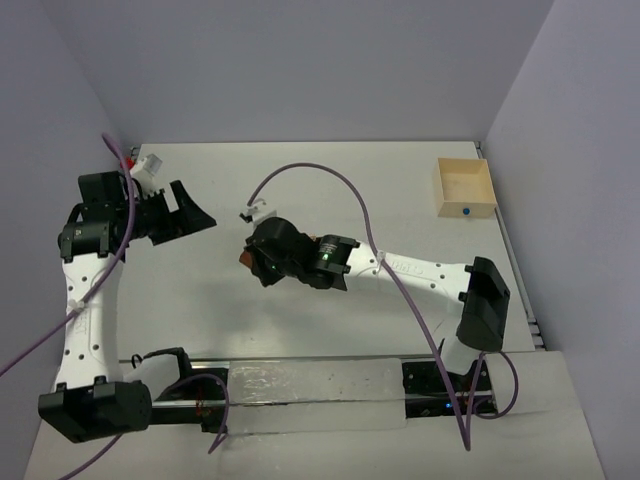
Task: Build the wood block tower
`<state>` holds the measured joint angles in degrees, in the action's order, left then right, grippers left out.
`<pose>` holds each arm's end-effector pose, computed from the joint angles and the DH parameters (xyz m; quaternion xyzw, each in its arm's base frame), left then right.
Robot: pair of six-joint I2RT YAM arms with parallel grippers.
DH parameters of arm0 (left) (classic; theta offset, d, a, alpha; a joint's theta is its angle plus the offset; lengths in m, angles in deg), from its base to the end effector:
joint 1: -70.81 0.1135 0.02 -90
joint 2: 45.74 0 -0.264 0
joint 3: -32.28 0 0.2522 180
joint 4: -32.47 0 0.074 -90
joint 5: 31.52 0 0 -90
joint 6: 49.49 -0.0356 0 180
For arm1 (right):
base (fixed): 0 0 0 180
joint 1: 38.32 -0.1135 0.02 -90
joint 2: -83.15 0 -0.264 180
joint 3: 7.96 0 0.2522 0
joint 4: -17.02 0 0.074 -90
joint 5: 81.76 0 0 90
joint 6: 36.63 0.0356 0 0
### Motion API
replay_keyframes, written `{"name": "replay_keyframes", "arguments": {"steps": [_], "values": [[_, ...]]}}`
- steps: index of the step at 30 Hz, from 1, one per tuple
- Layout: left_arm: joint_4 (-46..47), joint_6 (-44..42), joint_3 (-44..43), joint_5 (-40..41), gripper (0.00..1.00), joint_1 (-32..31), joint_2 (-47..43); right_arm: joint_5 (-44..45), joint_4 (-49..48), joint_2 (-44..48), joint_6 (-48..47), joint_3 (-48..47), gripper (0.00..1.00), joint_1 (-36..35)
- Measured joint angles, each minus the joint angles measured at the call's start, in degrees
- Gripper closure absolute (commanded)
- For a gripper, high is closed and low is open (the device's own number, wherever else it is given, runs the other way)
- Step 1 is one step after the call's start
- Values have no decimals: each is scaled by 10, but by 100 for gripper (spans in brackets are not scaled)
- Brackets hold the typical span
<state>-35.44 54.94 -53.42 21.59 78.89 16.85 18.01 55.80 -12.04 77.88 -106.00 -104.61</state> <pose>0.2041 0.0074 0.3746 -0.0517 0.8827 -0.3118 0.3478 0.1600 0.3492 0.3249 -0.2803 0.8430 0.2692 0.3720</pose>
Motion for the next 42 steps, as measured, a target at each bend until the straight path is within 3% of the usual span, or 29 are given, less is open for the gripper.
{"name": "replay_keyframes", "arguments": {"steps": [4, 12, 22, 42], "values": [[-15, 11, -27, -82, 18, 29, 37, 42, -6, -25, 7, -67, 100, 20], [-16, 51, -27, -176, 19, 31, 53, 72, -20, -78, 15, -147, 100, 48], [45, 107, -27, -165, 25, 22, 64, 56, -19, -89, 19, -149, 100, 49], [82, 138, -28, -137, 26, -36, 118, 41, -23, -89, 25, -149, 100, 46]]}}
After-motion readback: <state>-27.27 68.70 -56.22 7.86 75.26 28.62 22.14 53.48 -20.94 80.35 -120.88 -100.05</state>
